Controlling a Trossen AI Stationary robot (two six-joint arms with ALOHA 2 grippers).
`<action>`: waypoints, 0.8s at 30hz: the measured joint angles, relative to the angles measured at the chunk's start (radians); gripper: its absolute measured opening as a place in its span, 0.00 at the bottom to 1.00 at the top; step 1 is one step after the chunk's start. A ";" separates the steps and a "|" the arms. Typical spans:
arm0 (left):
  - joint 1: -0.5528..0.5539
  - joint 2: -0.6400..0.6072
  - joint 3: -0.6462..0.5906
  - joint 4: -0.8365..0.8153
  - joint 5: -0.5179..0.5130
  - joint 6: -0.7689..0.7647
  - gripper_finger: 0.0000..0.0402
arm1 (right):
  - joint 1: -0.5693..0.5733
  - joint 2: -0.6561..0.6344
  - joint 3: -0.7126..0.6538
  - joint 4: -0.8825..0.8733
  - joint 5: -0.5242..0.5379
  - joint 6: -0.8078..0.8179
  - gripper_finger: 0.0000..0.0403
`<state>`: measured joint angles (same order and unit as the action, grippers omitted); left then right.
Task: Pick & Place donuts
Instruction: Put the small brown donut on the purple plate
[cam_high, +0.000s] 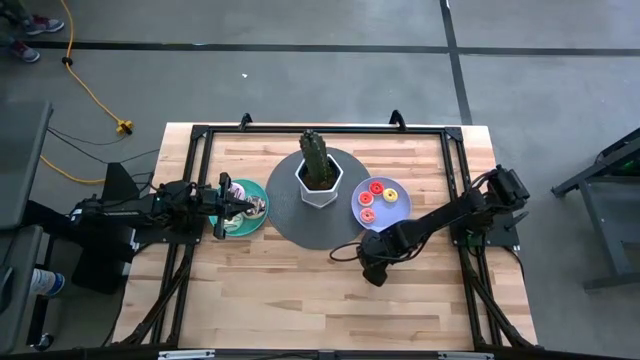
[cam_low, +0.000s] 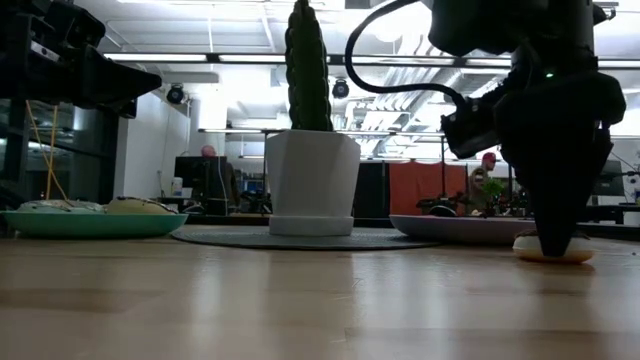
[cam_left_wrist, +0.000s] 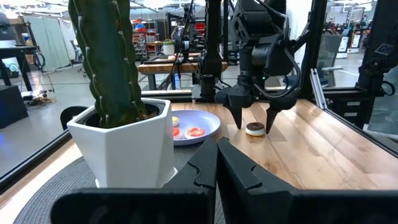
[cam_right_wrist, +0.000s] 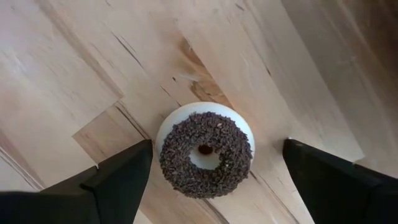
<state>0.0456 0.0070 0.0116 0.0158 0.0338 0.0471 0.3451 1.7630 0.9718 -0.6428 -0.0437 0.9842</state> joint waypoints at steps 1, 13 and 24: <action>0.000 0.000 0.000 0.000 0.000 0.000 0.00 | -0.002 0.000 0.000 0.001 0.000 0.001 0.88; 0.000 0.000 0.000 0.000 0.000 0.000 0.00 | -0.004 0.003 -0.002 -0.001 0.025 0.011 0.81; 0.000 0.000 0.000 0.000 0.000 0.000 0.00 | -0.004 0.004 -0.003 0.000 0.027 0.011 0.80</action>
<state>0.0456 0.0071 0.0116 0.0158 0.0338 0.0471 0.3412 1.7672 0.9684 -0.6426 -0.0166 0.9947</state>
